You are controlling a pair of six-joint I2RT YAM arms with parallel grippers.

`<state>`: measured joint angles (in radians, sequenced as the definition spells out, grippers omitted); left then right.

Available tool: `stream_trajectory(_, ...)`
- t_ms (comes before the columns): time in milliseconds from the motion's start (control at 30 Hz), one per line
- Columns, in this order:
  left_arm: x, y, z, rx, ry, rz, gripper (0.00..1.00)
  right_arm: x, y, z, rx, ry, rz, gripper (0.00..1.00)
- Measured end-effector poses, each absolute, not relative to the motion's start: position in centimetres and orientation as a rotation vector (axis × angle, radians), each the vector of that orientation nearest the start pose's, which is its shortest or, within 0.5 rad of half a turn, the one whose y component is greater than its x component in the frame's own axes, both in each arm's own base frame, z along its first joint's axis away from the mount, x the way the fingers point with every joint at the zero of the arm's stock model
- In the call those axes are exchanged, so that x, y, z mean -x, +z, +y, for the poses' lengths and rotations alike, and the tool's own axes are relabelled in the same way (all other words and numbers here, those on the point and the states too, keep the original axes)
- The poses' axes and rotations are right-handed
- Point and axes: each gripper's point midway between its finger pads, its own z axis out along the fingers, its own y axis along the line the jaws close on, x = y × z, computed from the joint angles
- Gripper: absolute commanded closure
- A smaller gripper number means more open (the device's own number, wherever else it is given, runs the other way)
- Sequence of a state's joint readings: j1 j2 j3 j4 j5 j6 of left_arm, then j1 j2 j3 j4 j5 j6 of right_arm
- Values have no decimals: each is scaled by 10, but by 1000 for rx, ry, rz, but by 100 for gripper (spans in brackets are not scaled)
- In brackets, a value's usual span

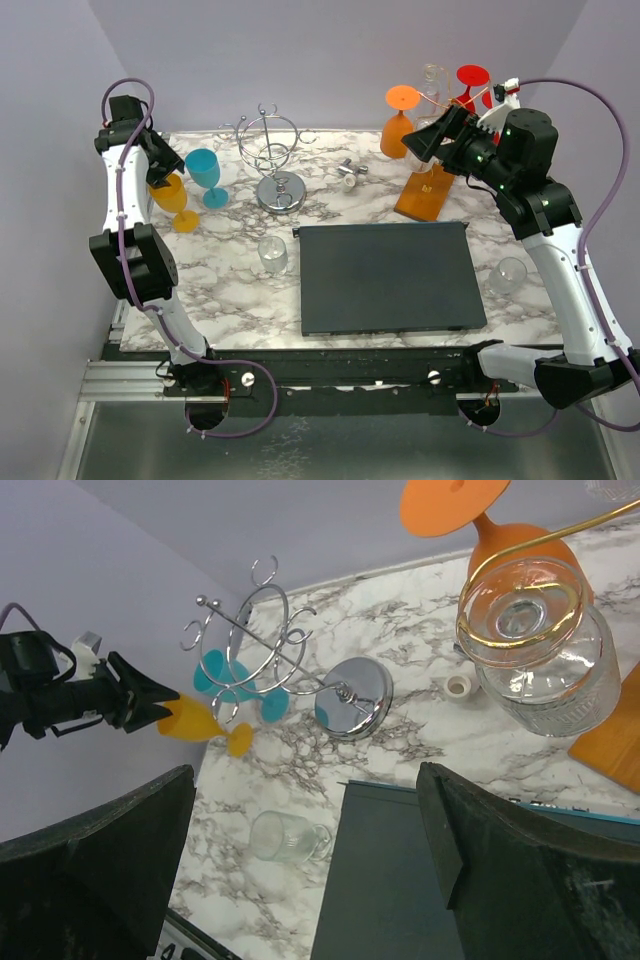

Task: Take the wine glass off the wine glass rack
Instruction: Place the wine glass at the center of the board, then pick up the wine glass from the wine rack.

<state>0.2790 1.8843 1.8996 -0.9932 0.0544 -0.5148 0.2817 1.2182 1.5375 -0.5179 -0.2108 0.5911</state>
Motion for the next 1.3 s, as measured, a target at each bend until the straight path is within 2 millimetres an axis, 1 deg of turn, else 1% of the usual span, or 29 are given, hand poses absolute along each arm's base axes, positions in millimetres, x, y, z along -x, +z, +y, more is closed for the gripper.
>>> stream_trajectory(233,-448,215,100,959,-145,2333,44,-342,414,157,-132,789,1829,0)
stream_trajectory(400,-446,221,97,948,-128,2326,40,-343,416,153,-140,763,1821,0)
stream_trajectory(500,-440,233,89,921,-123,2307,37,-344,421,149,-146,738,1806,0)
stream_trajectory(633,-424,259,68,852,-145,2262,34,-346,430,137,-168,669,1781,0)
stream_trajectory(667,-422,263,65,840,-147,2256,32,-346,434,133,-176,648,1772,0)
stream_trajectory(767,-412,279,42,768,-169,2227,27,-346,448,124,-197,599,1741,0)
stream_trajectory(833,-409,285,27,726,-188,2220,24,-348,459,118,-208,573,1714,0)
stream_trajectory(900,-404,290,4,659,-220,2215,21,-353,466,111,-224,542,1699,0)
stream_trajectory(933,-403,291,-3,641,-231,2215,19,-356,469,107,-233,530,1694,0)
stream_trajectory(967,-399,291,-16,603,-250,2221,17,-359,470,103,-242,518,1692,0)
stream_trajectory(1000,-397,291,-26,578,-264,2225,16,-363,471,97,-257,501,1691,0)
stream_trajectory(1033,-394,291,-40,539,-285,2231,14,-368,472,89,-275,482,1692,0)
stream_trajectory(1067,-392,291,-48,518,-297,2234,13,-374,471,80,-295,463,1695,0)
stream_trajectory(1167,-385,292,-77,435,-351,2240,13,-388,468,50,-359,418,1698,0)
stream_trajectory(1300,-374,299,-117,321,-451,2234,12,-400,466,9,-434,402,1698,0)
